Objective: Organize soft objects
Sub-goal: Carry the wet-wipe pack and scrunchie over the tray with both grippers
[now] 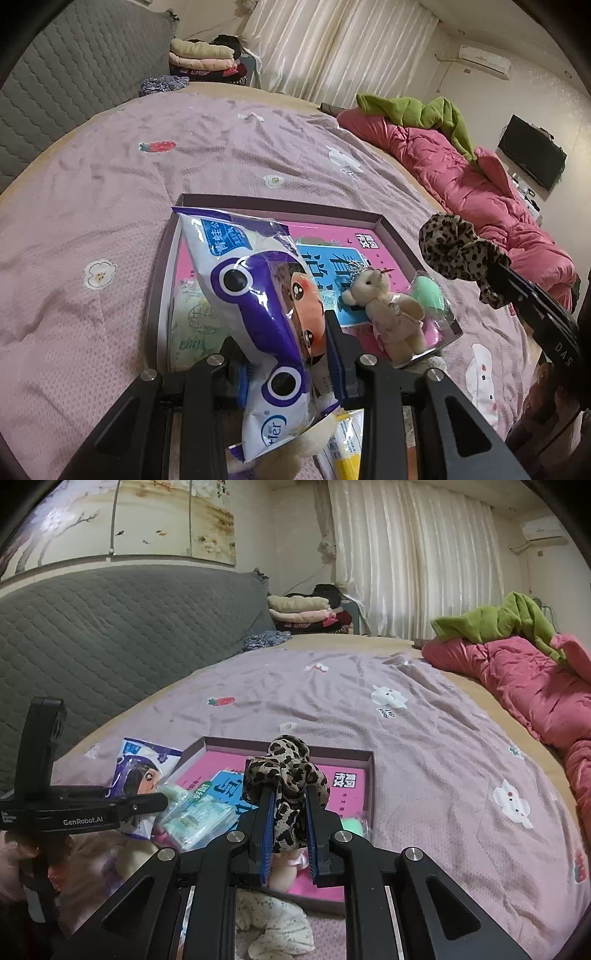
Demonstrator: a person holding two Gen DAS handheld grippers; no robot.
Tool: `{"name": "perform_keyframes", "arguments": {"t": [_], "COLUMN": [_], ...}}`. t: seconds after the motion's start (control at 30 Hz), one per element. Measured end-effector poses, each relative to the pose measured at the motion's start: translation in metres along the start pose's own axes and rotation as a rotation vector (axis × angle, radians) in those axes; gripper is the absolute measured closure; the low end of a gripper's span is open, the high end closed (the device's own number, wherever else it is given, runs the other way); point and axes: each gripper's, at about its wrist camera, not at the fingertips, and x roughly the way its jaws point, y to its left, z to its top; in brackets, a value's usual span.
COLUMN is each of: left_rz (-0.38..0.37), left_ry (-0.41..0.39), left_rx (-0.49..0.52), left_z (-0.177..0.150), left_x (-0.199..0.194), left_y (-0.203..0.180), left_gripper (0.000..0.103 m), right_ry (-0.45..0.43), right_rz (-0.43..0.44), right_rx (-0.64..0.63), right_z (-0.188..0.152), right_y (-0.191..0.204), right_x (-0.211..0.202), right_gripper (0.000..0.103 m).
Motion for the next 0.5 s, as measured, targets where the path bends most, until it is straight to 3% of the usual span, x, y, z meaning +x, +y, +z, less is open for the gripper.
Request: {"name": "perform_keyframes", "arguments": {"t": [0.5], "left_rz": [0.006], "left_ry": [0.065], "left_rx": [0.001], "left_z": [0.005], "left_x": [0.021], "left_y": [0.006], "left_gripper": [0.069], "right_ry": [0.000], "right_rz": [0.054], "right_rx": [-0.037], "right_z": [0.005], "right_y": [0.017], "right_x": [0.021], "right_gripper": [0.088]}}
